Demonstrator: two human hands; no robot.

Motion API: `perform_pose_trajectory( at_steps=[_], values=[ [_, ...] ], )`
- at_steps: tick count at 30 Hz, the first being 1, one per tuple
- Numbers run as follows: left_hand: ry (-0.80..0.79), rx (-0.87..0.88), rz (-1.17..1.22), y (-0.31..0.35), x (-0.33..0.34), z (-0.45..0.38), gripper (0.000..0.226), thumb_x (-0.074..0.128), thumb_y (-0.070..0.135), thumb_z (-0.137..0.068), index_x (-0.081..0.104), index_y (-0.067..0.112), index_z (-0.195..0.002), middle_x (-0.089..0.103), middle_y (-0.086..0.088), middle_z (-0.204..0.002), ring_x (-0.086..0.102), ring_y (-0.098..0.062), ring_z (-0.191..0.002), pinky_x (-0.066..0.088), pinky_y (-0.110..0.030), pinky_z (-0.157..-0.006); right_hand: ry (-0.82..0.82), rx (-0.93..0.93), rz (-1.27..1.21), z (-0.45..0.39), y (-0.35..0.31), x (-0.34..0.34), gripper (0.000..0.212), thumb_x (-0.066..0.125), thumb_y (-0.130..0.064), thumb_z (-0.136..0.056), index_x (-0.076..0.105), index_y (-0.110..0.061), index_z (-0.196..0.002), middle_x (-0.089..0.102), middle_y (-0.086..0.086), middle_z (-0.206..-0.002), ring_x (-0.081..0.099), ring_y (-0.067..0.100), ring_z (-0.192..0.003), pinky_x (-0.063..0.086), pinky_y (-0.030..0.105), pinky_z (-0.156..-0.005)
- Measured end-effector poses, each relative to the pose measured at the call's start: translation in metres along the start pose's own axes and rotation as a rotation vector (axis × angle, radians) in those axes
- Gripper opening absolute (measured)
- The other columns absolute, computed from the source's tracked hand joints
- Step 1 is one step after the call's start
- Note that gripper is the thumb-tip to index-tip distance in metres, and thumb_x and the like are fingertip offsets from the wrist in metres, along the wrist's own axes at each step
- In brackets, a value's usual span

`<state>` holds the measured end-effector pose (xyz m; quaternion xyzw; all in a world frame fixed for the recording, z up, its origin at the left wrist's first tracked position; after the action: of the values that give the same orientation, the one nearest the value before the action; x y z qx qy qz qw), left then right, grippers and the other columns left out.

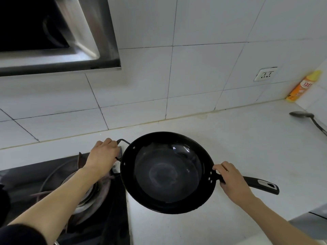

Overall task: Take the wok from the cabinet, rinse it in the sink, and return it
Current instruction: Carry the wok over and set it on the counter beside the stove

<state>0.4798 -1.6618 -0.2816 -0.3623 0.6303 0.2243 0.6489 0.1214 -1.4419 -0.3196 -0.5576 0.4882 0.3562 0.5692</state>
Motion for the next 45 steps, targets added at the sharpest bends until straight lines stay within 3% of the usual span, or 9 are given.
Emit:
perform_pose_trajectory(
  at_steps=[21,31,38,41,45],
  values=[
    [0.012,0.004,-0.035,0.009,0.028,0.001,0.038,0.081,-0.009,-0.037,0.059,0.013,-0.059,0.055,-0.004,-0.071,0.053,-0.030,-0.075,0.044,-0.040,-0.059,-0.031,0.090,-0.053,0.000,0.016,0.032,0.069,0.078,0.015,-0.058,0.055,-0.025,-0.110,0.050,-0.004,-0.096,0.048,0.018,-0.082,0.047,0.033,-0.068],
    [0.087,-0.001,0.076,0.014,0.032,0.017,0.034,0.079,-0.007,-0.048,0.061,0.012,-0.070,0.059,-0.004,-0.085,0.049,-0.029,-0.091,0.046,-0.038,-0.068,-0.095,0.116,-0.134,0.014,0.020,0.041,0.062,0.076,0.007,-0.071,0.051,-0.028,-0.115,0.045,-0.005,-0.106,0.048,0.015,-0.089,0.049,0.029,-0.077],
    [0.083,-0.035,0.189,0.054,0.009,0.034,0.034,0.077,0.005,-0.055,0.070,0.014,-0.087,0.065,-0.003,-0.094,0.058,-0.030,-0.094,0.048,-0.043,-0.074,-0.116,0.124,-0.092,0.019,0.013,0.035,0.057,0.075,-0.005,-0.074,0.050,-0.029,-0.119,0.044,-0.008,-0.103,0.047,0.011,-0.087,0.046,0.030,-0.077],
    [0.089,0.025,0.266,0.090,0.000,0.039,0.032,0.076,0.013,-0.061,0.070,0.017,-0.093,0.064,0.000,-0.098,0.059,-0.027,-0.096,0.049,-0.041,-0.077,-0.117,0.146,0.019,0.022,0.010,0.032,0.057,0.074,-0.008,-0.075,0.050,-0.029,-0.122,0.048,-0.005,-0.103,0.050,0.015,-0.087,0.046,0.034,-0.072],
    [-0.007,0.169,0.334,0.144,0.000,0.048,0.022,0.067,0.037,-0.078,0.066,0.025,-0.097,0.062,0.005,-0.099,0.059,-0.021,-0.092,0.050,-0.035,-0.074,-0.192,0.202,0.018,0.028,0.007,0.033,0.055,0.069,-0.009,-0.079,0.045,-0.032,-0.123,0.048,-0.004,-0.105,0.051,0.017,-0.092,0.046,0.033,-0.078]
  ],
)
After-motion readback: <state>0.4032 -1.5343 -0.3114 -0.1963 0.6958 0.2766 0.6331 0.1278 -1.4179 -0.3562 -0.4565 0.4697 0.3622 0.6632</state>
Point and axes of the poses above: each hand's wrist, its own z-axis away from the middle knuckle, its own x-axis out of the palm, y = z × x, the point moved 9 cm from there along -z, towards the middle knuckle
